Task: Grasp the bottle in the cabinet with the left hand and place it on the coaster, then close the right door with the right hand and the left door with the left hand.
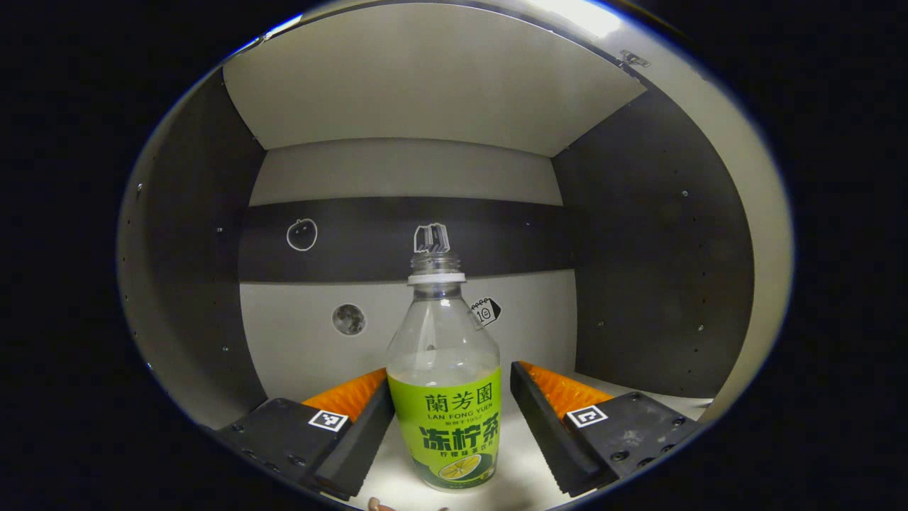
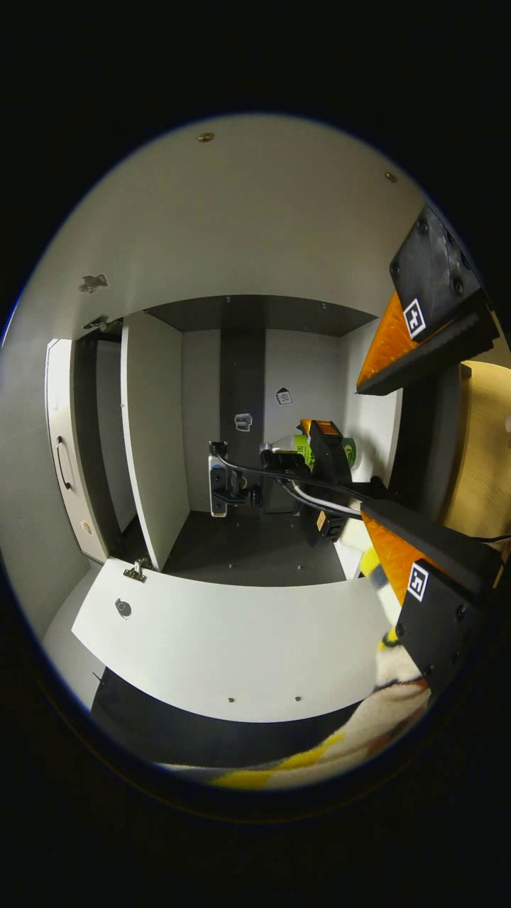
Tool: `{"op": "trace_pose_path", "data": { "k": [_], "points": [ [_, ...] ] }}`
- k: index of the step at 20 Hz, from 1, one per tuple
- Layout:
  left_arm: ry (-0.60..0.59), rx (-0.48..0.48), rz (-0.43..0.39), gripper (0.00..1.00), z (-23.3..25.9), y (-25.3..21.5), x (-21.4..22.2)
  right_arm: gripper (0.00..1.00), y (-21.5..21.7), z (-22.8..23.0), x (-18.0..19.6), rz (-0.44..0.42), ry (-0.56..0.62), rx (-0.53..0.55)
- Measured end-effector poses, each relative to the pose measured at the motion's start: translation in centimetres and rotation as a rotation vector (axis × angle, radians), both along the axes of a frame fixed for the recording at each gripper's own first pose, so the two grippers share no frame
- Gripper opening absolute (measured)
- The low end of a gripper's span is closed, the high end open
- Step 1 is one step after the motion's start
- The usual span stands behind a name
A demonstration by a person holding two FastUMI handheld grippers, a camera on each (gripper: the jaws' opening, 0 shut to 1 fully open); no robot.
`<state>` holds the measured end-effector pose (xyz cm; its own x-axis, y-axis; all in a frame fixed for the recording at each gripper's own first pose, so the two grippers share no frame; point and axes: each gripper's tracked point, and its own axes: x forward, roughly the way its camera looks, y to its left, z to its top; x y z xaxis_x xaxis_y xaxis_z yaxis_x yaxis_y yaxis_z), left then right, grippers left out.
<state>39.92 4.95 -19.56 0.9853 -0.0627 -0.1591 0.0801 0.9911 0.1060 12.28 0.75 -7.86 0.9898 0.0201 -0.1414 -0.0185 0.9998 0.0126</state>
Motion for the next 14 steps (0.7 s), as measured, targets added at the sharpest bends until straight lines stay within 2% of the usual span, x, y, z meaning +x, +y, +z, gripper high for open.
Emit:
{"op": "trace_pose_path", "data": {
  "k": [1,5,11,14],
  "points": [
    [0.0,0.003,0.002,0.99,0.0,0.0,0.0,0.98,-0.1,0.0,0.1,-0.003,-0.001,0.002],
    [0.006,0.003,0.013,0.82,0.0,-0.2,-0.1,0.98,-0.3,-0.2,0.5,-0.008,0.004,0.018],
    [0.012,0.01,0.011,0.77,0.1,-0.6,-0.3,0.98,0.1,-0.2,0.7,0.013,0.001,0.013],
    [-0.024,-0.01,0.016,0.76,2.0,-0.7,-0.9,0.98,-0.1,0.0,0.5,0.009,0.0,0.013]
  ]
}}
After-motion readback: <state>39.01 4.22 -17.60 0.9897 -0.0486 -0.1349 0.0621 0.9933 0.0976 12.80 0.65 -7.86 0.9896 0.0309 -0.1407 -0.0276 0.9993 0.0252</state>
